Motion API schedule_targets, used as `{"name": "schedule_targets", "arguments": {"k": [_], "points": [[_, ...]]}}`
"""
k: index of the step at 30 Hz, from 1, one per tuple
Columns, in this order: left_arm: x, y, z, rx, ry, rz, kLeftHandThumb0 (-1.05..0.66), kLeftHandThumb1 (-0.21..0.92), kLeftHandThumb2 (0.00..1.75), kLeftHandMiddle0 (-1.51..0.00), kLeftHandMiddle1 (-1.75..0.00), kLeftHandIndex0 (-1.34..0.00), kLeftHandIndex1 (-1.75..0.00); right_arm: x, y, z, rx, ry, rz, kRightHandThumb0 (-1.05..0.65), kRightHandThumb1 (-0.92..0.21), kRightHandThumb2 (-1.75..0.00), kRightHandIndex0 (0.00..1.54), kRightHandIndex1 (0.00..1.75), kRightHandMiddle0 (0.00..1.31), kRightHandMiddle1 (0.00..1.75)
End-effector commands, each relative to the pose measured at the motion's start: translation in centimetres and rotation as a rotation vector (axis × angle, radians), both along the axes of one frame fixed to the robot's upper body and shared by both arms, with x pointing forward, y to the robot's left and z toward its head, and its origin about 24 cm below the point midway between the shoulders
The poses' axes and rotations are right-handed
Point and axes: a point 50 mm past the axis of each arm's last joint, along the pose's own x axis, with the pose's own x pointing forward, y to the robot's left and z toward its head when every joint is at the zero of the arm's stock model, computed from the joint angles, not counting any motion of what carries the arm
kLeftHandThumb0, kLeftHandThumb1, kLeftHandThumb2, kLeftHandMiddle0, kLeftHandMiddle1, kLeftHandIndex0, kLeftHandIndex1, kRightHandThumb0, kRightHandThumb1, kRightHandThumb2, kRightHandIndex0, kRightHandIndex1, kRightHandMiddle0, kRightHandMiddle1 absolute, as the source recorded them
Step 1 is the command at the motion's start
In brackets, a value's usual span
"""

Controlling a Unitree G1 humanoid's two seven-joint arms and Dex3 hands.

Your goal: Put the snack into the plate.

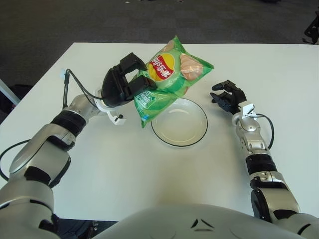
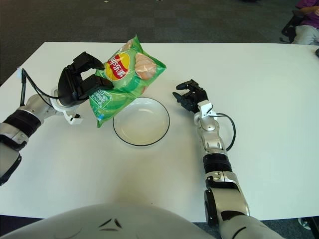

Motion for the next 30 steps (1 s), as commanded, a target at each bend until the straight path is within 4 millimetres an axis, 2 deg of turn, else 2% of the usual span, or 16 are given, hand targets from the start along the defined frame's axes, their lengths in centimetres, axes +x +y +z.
{"name": "schedule_targets", "arguments": {"k": [1,12,19,22,24,26,27,30], "points": [[0.3,-0.9,-0.1,0.026,0.042,-0.048,0.42,0.47,1.12,-0.49,-1.75,-0.67,-1.75,-0.1,0.0,-0.8,-0.007,0.044,0.008,-0.01,-0.92,-0.16,0.68,1.27,0.45,1.26],[0.8,-2.8,-0.3,0.081,0.123,-0.102,0.41,0.48,1.1,-0.48,-1.75,-0.69,-1.75,-0.2,0.0,-0.7,-0.012,0.043,0.007,-0.01,-0.92,-0.16,0.69,1.27,0.46,1.24],[0.7,-3.6,-0.9,0.25,0.231,-0.104,0.41,0.51,1.05,-0.46,-1.73,-0.64,-1.75,-0.2,-0.1,-0.7,-0.016,0.043,0.008,-0.01,-0.92,-0.16,0.69,1.27,0.46,1.24],[0.7,-3.6,-1.1,0.291,0.233,-0.061,0.39,0.58,0.88,-0.5,-1.62,-0.59,-1.75,-0.2,-0.1,-0.7,-0.019,0.043,0.008,-0.01,-0.92,-0.16,0.69,1.27,0.46,1.24],[0.7,-3.4,-1.3,0.319,0.238,-0.029,0.38,0.69,0.64,-0.53,-1.51,-0.53,-1.75,-0.2,-0.1,-0.7,-0.02,0.042,0.008,-0.01,-0.92,-0.16,0.69,1.27,0.46,1.24],[0.7,-3.1,-1.6,0.348,0.254,0.0,0.19,0.72,0.59,-0.54,-1.39,-0.48,-1.66,-0.2,-0.1,-0.7,-0.023,0.042,0.007,-0.01,-0.92,-0.16,0.69,1.27,0.46,1.24],[0.6,-2.9,-1.7,0.36,0.262,0.011,0.12,0.79,0.46,-0.51,-1.38,-0.46,-1.57,-0.2,-0.2,-0.7,-0.024,0.042,0.006,-0.01,-0.92,-0.16,0.69,1.27,0.46,1.24],[0.5,-2.7,-1.7,0.389,0.277,0.022,0.04,0.88,0.34,-0.49,-1.41,-0.39,-1.46,-0.2,-0.2,-0.7,-0.026,0.042,0.005,-0.01,-0.92,-0.16,0.69,1.27,0.46,1.25]]}}
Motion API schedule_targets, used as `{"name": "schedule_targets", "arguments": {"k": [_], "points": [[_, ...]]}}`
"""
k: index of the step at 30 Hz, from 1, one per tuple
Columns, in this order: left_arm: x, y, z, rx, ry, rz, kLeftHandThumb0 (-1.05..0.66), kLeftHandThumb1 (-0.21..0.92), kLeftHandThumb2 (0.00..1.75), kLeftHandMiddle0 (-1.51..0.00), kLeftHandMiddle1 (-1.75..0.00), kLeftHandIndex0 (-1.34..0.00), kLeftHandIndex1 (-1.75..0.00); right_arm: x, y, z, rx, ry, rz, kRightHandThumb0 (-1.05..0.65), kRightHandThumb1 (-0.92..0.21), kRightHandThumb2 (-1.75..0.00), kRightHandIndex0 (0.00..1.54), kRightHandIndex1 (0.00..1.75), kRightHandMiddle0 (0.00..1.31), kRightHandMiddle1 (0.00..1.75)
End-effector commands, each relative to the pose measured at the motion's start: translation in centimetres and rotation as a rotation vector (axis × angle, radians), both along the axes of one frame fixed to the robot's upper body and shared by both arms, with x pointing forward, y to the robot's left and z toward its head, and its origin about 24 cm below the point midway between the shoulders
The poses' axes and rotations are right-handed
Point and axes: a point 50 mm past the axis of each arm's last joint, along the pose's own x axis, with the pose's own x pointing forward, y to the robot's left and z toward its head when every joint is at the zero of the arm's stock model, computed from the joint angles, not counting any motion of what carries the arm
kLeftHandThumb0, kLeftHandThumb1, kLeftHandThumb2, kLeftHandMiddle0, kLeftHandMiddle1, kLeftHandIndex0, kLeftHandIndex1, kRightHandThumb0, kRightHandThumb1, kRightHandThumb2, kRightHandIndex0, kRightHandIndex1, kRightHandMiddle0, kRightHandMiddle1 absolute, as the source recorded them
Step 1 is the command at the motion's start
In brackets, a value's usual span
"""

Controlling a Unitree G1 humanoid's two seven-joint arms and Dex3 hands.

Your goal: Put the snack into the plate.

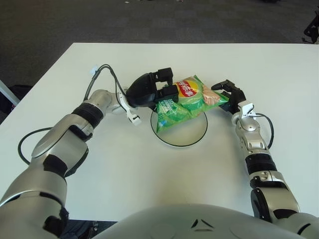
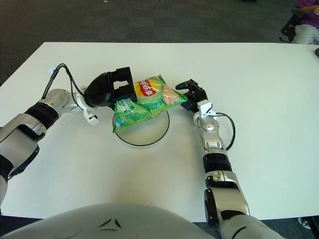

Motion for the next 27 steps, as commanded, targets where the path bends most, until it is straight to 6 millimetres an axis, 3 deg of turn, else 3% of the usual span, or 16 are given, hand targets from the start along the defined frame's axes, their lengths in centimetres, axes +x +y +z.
{"name": "schedule_targets", "arguments": {"k": [1,2,3,4,6,7,9,11,13,18,25,27], "points": [[0.1,1.1,0.1,0.028,0.01,0.045,0.03,0.89,0.33,-0.48,-1.42,-0.37,-1.45,-0.2,-0.3,-0.7,-0.022,0.042,0.001,-0.01,-0.92,-0.16,0.69,1.27,0.46,1.25],[0.1,1.1,0.2,0.048,0.009,0.047,0.02,0.9,0.33,-0.47,-1.43,-0.35,-1.45,-0.2,-0.3,-0.7,-0.022,0.042,0.001,-0.01,-0.92,-0.16,0.69,1.27,0.46,1.25],[0.0,1.2,0.3,0.062,0.008,0.049,0.13,0.91,0.31,-0.45,-1.45,-0.29,-1.22,-0.2,-0.3,-0.7,-0.022,0.041,0.0,-0.01,-0.92,-0.16,0.69,1.27,0.46,1.25],[0.1,1.2,0.3,0.088,0.006,0.051,0.18,0.91,0.31,-0.45,-1.46,-0.29,-1.12,-0.2,-0.3,-0.7,-0.023,0.041,0.0,-0.01,-0.92,-0.16,0.69,1.27,0.46,1.25],[0.1,1.3,0.5,0.127,0.007,0.053,0.01,0.89,0.18,-0.42,-0.95,-0.28,-0.68,-0.2,-0.4,-0.7,-0.024,0.041,0.0,-0.01,-0.92,-0.16,0.69,1.27,0.46,1.25],[0.1,1.4,0.5,0.141,0.009,0.053,-0.01,0.9,0.15,-0.42,-0.81,-0.28,-0.58,-0.2,-0.4,-0.7,-0.024,0.041,0.0,-0.01,-0.92,-0.16,0.69,1.27,0.46,1.25],[0.0,1.4,0.6,0.165,0.027,0.049,-0.06,0.91,0.07,-0.4,-0.36,-0.29,-0.29,-0.2,-0.4,-0.7,-0.025,0.041,0.0,-0.01,-0.92,-0.16,0.69,1.26,0.46,1.25],[0.0,1.4,0.6,0.186,0.059,0.044,-0.08,0.91,0.04,-0.33,-0.18,-0.26,-0.17,-0.2,-0.4,-0.7,-0.026,0.04,0.0,-0.01,-0.92,-0.16,0.69,1.26,0.46,1.25],[-0.1,1.6,0.6,0.202,0.091,0.036,-0.1,0.91,0.02,-0.26,-0.09,-0.24,-0.1,-0.2,-0.4,-0.7,-0.027,0.04,0.0,-0.01,-0.92,-0.16,0.69,1.26,0.45,1.25],[-0.1,2.0,0.7,0.228,0.123,0.033,-0.35,0.91,0.01,-0.13,-0.01,-0.21,-0.03,-0.2,-0.4,-0.7,-0.028,0.04,-0.001,-0.01,-0.92,-0.16,0.69,1.26,0.45,1.25],[-0.3,2.4,0.6,0.265,0.156,0.011,-0.48,0.91,0.0,-0.11,0.0,-0.2,-0.02,-0.2,-0.4,-0.6,-0.028,0.039,0.0,-0.01,-0.92,-0.16,0.69,1.26,0.45,1.26],[-0.5,2.4,0.3,0.277,0.255,-0.052,-0.53,0.92,0.02,-0.09,0.0,-0.19,-0.01,-0.2,-0.4,-0.6,-0.028,0.039,0.0,-0.01,-0.92,-0.16,0.69,1.26,0.45,1.26]]}}
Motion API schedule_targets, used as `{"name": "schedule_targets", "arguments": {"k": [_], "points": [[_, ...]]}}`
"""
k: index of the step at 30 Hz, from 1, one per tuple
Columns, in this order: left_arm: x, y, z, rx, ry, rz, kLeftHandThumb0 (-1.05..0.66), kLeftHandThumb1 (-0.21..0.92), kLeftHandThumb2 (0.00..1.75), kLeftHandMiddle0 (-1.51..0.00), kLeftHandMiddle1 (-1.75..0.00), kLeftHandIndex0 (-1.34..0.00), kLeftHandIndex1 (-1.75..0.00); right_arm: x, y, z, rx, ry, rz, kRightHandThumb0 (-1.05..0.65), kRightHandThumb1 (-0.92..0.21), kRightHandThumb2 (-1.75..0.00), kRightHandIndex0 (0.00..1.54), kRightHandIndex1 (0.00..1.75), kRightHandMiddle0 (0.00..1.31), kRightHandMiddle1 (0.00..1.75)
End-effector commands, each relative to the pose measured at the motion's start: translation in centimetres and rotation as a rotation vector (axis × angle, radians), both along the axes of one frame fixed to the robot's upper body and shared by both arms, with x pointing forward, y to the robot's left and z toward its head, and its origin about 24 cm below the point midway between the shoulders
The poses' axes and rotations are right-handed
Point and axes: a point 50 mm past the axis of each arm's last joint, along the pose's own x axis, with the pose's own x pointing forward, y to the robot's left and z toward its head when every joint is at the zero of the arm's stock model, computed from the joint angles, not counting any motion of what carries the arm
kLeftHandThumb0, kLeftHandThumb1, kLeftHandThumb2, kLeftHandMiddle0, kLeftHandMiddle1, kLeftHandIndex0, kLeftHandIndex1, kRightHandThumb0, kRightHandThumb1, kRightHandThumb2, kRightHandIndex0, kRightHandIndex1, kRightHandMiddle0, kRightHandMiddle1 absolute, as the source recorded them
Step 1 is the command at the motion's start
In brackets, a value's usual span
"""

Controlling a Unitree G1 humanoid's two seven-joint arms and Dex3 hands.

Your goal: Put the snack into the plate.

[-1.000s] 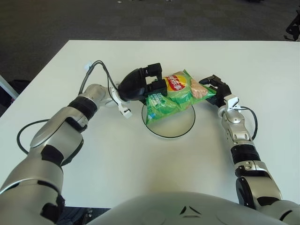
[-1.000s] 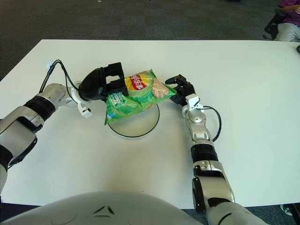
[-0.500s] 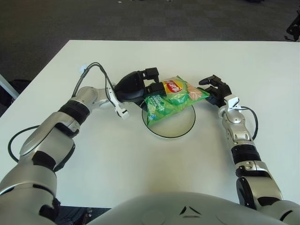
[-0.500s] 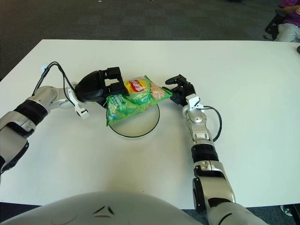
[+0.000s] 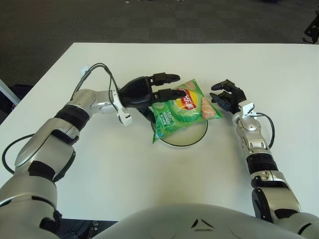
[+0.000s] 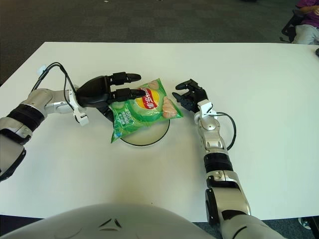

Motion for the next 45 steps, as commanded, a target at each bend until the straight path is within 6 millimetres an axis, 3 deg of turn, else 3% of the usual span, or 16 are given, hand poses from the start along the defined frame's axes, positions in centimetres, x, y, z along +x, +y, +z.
{"name": "schedule_targets", "arguments": {"k": [1,4,9,11,12,18,26,33,39,45], "points": [[-0.2,0.5,-0.2,0.012,0.127,-0.047,-0.55,0.92,0.04,-0.08,0.0,-0.19,-0.01,-0.3,-0.2,-0.7,-0.014,0.041,-0.003,-0.01,-0.92,-0.16,0.69,1.27,0.45,1.26],[-0.5,0.5,-1.1,-0.013,0.313,-0.116,-0.65,0.92,0.16,-0.04,0.0,-0.16,0.0,-0.2,-0.1,-0.7,-0.015,0.042,-0.003,-0.01,-0.92,-0.16,0.69,1.27,0.45,1.26],[-0.9,0.4,-1.9,-0.036,0.443,-0.159,-0.77,0.92,0.28,-0.01,0.0,-0.13,0.0,-0.2,0.0,-0.7,-0.015,0.043,-0.004,-0.01,-0.92,-0.16,0.68,1.27,0.45,1.26],[-1.3,0.4,-2.2,-0.041,0.484,-0.178,-0.79,0.92,0.28,0.0,0.0,-0.12,0.0,-0.2,0.0,-0.7,-0.016,0.044,-0.004,-0.01,-0.92,-0.16,0.68,1.27,0.45,1.25],[-0.6,-0.3,-2.1,-0.046,0.53,-0.096,-0.8,0.92,0.28,0.0,0.0,-0.12,0.0,-0.2,0.0,-0.8,-0.016,0.044,-0.004,-0.01,-0.92,-0.16,0.68,1.27,0.45,1.25],[0.7,-0.1,-1.6,-0.088,1.08,-0.154,-0.83,0.92,0.24,0.0,0.0,-0.11,0.0,-0.1,0.1,-0.8,-0.015,0.047,-0.006,-0.01,-0.92,-0.16,0.68,1.27,0.45,1.25],[1.9,1.0,-2.0,-0.131,1.318,-0.192,-0.83,0.92,0.22,0.0,0.0,-0.08,0.0,-0.1,0.1,-0.9,-0.013,0.05,-0.008,-0.01,-0.92,-0.16,0.68,1.28,0.45,1.25],[3.9,3.5,-0.6,-0.232,1.455,-0.323,-0.85,0.92,0.41,0.0,0.0,-0.03,0.0,0.0,0.1,-0.9,-0.013,0.051,-0.008,-0.01,-0.92,-0.16,0.68,1.28,0.45,1.25],[3.8,4.8,0.2,-0.49,1.474,-0.606,-0.81,0.92,0.53,0.0,0.0,-0.13,-0.06,0.0,0.1,-1.0,-0.014,0.053,-0.009,-0.01,-0.92,-0.16,0.68,1.28,0.45,1.25],[2.6,6.3,1.1,-0.669,1.232,-0.516,-0.83,0.92,0.53,-0.01,0.0,-0.18,-0.08,0.0,0.1,-1.0,-0.017,0.055,-0.01,-0.01,-0.92,-0.16,0.68,1.28,0.45,1.25]]}}
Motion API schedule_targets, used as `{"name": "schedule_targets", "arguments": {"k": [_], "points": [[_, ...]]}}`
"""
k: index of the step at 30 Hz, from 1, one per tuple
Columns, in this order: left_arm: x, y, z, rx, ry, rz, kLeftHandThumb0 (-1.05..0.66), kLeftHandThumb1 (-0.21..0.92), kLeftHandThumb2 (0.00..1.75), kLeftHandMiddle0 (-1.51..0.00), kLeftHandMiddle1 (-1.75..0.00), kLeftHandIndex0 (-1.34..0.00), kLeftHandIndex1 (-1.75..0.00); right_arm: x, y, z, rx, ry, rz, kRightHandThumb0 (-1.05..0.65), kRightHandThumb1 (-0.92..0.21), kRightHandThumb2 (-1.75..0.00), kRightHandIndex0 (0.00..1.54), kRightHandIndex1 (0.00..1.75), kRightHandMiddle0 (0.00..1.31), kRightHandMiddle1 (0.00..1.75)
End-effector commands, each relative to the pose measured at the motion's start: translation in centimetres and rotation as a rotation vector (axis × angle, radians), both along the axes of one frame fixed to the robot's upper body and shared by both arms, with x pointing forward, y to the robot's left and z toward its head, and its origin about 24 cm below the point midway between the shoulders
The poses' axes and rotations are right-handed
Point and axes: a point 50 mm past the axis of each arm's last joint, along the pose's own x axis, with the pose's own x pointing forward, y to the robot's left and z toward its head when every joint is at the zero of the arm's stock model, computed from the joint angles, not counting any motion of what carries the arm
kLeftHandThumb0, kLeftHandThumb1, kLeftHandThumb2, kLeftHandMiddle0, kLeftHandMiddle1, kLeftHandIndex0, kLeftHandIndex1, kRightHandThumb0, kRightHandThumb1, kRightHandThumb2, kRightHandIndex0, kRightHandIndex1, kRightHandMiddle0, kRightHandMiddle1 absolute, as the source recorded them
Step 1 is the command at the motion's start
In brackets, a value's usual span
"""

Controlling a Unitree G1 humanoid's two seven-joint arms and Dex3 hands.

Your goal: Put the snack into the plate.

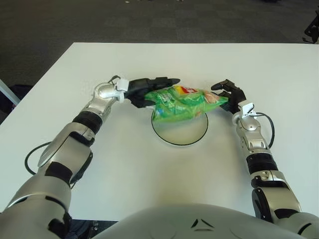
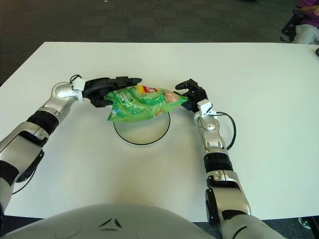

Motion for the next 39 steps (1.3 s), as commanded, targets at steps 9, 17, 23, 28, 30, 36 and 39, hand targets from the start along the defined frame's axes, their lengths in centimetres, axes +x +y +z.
{"name": "schedule_targets", "arguments": {"k": [9,17,23,28,30,36,39], "points": [[-0.2,7.9,2.9,-0.675,0.036,0.036,-0.86,0.92,0.39,-0.19,-0.03,-0.22,-0.07,0.0,0.0,-1.1,-0.016,0.062,-0.013,-0.01,-0.92,-0.16,0.68,1.28,0.45,1.25],[-0.3,8.8,2.8,-0.74,0.024,0.024,-0.78,0.92,0.3,-0.38,-0.03,-0.28,-0.07,-0.1,-0.1,-1.1,-0.02,0.062,-0.015,-0.01,-0.92,-0.16,0.68,1.27,0.45,1.25],[-0.1,8.6,2.6,-0.68,0.132,-0.035,-0.61,0.92,0.34,-0.75,-0.05,-0.69,-0.2,0.0,-0.1,-1.2,-0.027,0.065,-0.017,-0.01,-0.92,-0.16,0.69,1.27,0.45,1.25],[-0.2,8.0,3.0,-0.73,0.185,-0.022,-0.52,0.92,0.5,-1.03,-0.31,-0.78,-0.88,0.0,-0.1,-1.2,-0.03,0.066,-0.017,-0.01,-0.92,-0.16,0.69,1.27,0.45,1.25],[-0.4,8.2,3.1,-0.819,0.145,0.008,-0.5,0.92,0.54,-0.98,-0.56,-0.73,-1.02,0.0,-0.1,-1.2,-0.03,0.066,-0.018,-0.01,-0.92,-0.16,0.69,1.27,0.45,1.25],[0.3,9.9,1.4,-0.988,0.063,0.312,-0.39,0.92,0.38,-0.73,-1.28,-0.45,-1.43,0.0,-0.1,-1.1,-0.027,0.067,-0.022,-0.01,-0.92,-0.16,0.69,1.27,0.45,1.25],[0.9,9.8,1.1,-0.974,0.114,0.428,-0.37,0.92,0.3,-0.63,-1.58,-0.47,-1.45,0.0,-0.1,-1.1,-0.026,0.067,-0.024,-0.01,-0.92,-0.16,0.69,1.27,0.45,1.25]]}}
